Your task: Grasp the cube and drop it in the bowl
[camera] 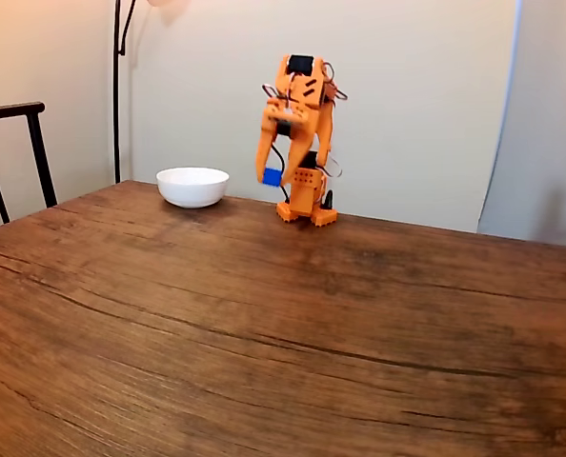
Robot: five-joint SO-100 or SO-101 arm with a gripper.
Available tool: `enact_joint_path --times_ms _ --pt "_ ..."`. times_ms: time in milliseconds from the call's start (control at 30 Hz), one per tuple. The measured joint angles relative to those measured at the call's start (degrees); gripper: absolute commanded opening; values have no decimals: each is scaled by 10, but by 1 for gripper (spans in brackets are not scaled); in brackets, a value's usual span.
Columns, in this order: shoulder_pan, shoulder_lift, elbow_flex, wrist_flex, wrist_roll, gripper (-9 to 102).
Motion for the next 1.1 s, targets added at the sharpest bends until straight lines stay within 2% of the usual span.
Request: enact_joint_path --times_ms 267,467,700,1100 --pt "87 64 -48 4 3 9" --pt "166 66 -120 73 14 9" --pt "315 66 -152 137 54 9" --pt "575 66 -152 142 171 9"
